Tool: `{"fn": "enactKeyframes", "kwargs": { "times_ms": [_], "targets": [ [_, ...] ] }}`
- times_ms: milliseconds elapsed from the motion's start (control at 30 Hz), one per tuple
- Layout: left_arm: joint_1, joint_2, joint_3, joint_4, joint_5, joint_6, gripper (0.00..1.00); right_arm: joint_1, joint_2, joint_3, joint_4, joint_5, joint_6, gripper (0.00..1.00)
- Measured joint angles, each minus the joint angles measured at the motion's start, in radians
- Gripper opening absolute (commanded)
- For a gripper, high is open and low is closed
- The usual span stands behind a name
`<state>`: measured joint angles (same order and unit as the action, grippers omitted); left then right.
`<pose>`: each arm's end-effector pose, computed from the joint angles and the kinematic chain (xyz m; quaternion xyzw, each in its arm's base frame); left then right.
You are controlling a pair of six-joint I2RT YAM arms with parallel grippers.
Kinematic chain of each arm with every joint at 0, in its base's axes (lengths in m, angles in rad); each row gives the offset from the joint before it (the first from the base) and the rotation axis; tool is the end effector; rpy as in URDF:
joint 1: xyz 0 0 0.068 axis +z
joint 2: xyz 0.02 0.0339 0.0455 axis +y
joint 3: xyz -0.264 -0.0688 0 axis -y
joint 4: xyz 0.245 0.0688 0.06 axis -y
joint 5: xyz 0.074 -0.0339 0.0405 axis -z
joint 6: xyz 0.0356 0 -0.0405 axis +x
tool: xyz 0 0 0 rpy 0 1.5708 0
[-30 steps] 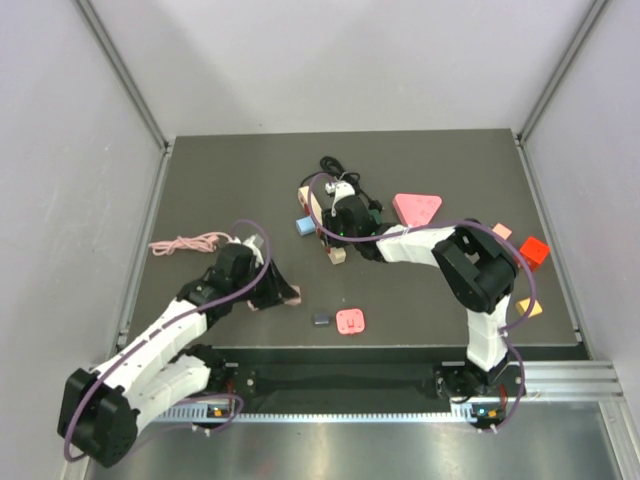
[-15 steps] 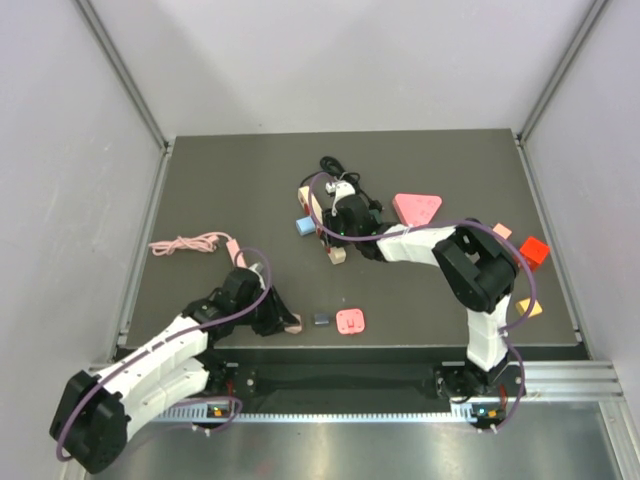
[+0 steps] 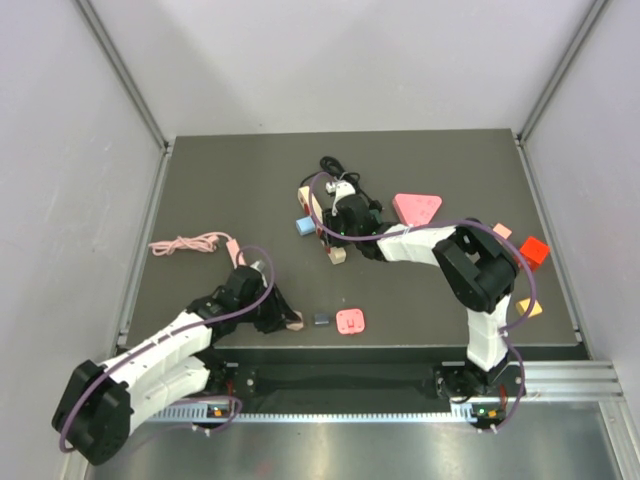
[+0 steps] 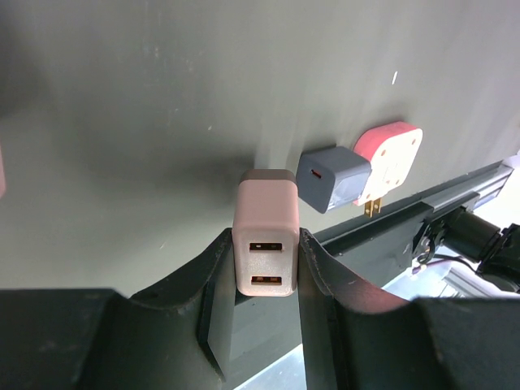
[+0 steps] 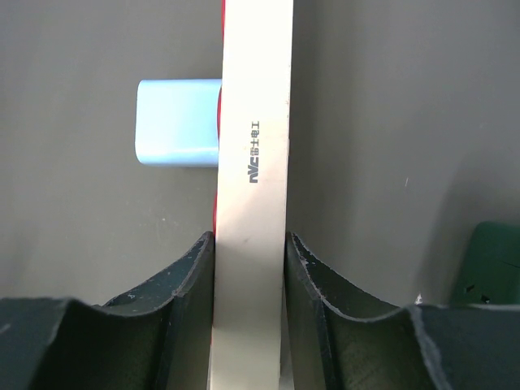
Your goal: Pull the plug off the socket
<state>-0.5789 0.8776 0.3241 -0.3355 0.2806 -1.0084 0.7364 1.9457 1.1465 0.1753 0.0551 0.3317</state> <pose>0.1281 -0.0955 0.1548 -0.1532 0.9217 -0.3284 0.1382 0.3121 0.2802 0.1614 -0.1665 0.8740 0.2109 0.4048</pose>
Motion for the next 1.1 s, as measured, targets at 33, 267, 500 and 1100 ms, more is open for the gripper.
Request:
{"fn": "enactKeyframes", "kwargs": {
  "times_ms": [33, 267, 500, 1100],
  "targets": [
    [0.000, 0.002, 0.000, 0.004, 0.000, 0.000, 0.18, 0.000, 0.000, 0.000, 0.000, 0.000, 0.000, 0.00],
    [0.000, -0.009, 0.002, -0.016, -0.022, 0.008, 0.56, 0.000, 0.000, 0.000, 0.000, -0.003, 0.000, 0.00],
    [-0.001, -0.066, 0.072, -0.156, -0.112, 0.039, 0.66, 0.000, 0.000, 0.000, 0.000, -0.005, -0.001, 0.00],
    [-0.003, 0.109, 0.259, -0.111, -0.228, 0.128, 0.65, 0.000, 0.002, 0.001, 0.000, -0.016, -0.007, 0.00]
  ]
}}
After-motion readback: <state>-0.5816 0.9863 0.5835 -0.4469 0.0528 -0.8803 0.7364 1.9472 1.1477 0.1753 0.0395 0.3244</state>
